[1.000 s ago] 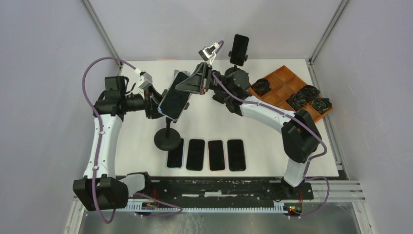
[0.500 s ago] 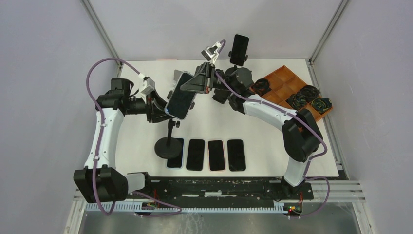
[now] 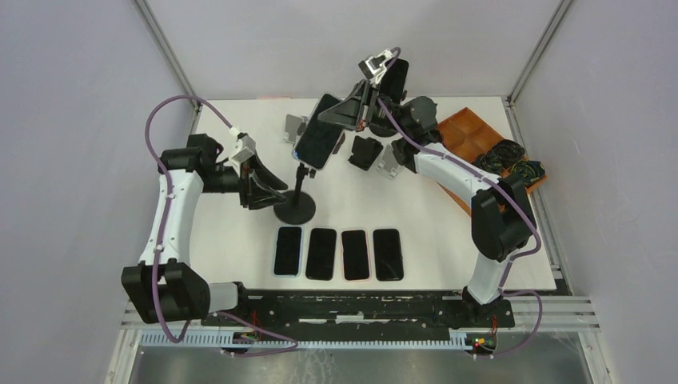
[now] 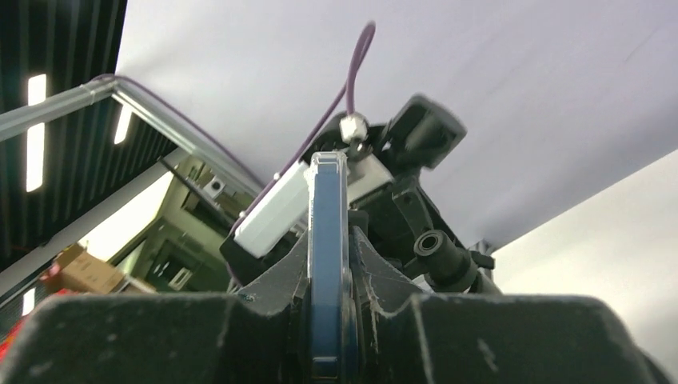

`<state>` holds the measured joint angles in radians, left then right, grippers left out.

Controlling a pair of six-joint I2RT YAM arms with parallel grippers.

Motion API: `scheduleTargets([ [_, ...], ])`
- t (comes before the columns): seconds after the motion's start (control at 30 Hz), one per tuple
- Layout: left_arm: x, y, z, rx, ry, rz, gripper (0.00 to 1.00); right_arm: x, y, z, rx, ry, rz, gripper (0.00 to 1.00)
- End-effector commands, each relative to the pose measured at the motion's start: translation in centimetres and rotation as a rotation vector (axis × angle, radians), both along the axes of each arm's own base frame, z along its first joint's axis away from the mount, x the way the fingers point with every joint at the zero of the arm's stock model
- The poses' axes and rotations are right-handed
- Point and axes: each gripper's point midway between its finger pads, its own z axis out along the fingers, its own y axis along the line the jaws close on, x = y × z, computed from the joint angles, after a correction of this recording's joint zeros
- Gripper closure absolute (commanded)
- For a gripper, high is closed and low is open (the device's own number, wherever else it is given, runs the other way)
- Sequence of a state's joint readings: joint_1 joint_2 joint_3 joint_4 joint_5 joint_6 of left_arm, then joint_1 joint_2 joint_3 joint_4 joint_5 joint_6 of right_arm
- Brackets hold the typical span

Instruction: Remove the phone from the phone stand

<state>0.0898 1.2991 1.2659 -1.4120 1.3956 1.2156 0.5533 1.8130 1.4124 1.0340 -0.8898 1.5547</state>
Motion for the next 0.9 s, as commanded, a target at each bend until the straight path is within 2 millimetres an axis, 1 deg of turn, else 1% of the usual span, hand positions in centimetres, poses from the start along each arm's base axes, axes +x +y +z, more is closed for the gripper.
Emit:
scheduleTargets([
  [0.0, -0.1, -0.1, 0.7, -0.036, -0.002, -0.003, 0.17, -2.0, -2.8, 9.7, 0.227, -0.189, -0.109, 1.00],
  [0.03, 0.0, -0.1, 0.9, -0.052, -0.002, 0.002, 0.02, -2.2, -2.5, 9.6, 0.222, -0.192, -0.108, 1.00],
  [0.07, 0.1, 0.0, 1.3, -0.071, -0.005, 0.007, 0.00, -2.5, -2.3, 9.6, 0.218, -0.192, -0.103, 1.00],
  [0.2, 1.4, 1.1, 3.1, -0.121, -0.021, 0.064, 0.00, -3.6, -1.5, 10.2, 0.229, -0.197, -0.089, 1.00],
  [0.33, 2.8, 2.4, 3.8, -0.106, -0.031, 0.113, 0.00, -4.5, -0.2, 11.0, 0.221, -0.217, -0.080, 1.00],
  [0.43, 3.3, 2.8, 3.4, -0.083, -0.002, 0.125, 0.00, -5.0, 0.6, 11.4, 0.219, -0.225, -0.066, 1.00],
  [0.5, 4.1, 3.2, 2.6, -0.047, 0.031, 0.136, 0.00, -4.9, 0.9, 11.2, 0.214, -0.220, -0.067, 1.00],
  [0.53, 4.8, 3.6, 2.5, -0.028, 0.060, 0.153, 0.00, -4.9, 1.0, 11.1, 0.210, -0.220, -0.071, 1.00],
  [0.57, 5.9, 4.1, 2.4, 0.004, 0.096, 0.188, 0.00, -4.8, 1.1, 10.9, 0.204, -0.216, -0.074, 1.00],
  [0.6, 7.4, 4.7, 2.5, 0.041, 0.146, 0.260, 0.00, -4.7, 1.1, 10.7, 0.199, -0.211, -0.075, 1.00],
  [0.63, 10.0, 5.6, 2.7, 0.083, 0.185, 0.397, 0.00, -4.7, 1.1, 10.5, 0.197, -0.208, -0.076, 1.00],
  [0.67, 11.6, 6.6, 3.1, 0.118, 0.178, 0.521, 0.00, -4.7, 1.1, 10.2, 0.193, -0.205, -0.076, 1.00],
  [0.73, 11.4, 6.8, 4.5, 0.146, 0.070, 0.532, 0.00, -4.8, 1.1, 9.9, 0.188, -0.201, -0.079, 1.00],
  [0.77, 10.9, 6.5, 5.2, 0.138, 0.047, 0.523, 0.00, -4.8, 1.0, 9.9, 0.186, -0.201, -0.081, 1.00],
  [0.87, 8.5, 5.1, 5.7, 0.081, 0.038, 0.441, 0.00, -4.9, 1.0, 9.9, 0.186, -0.203, -0.081, 1.00],
])
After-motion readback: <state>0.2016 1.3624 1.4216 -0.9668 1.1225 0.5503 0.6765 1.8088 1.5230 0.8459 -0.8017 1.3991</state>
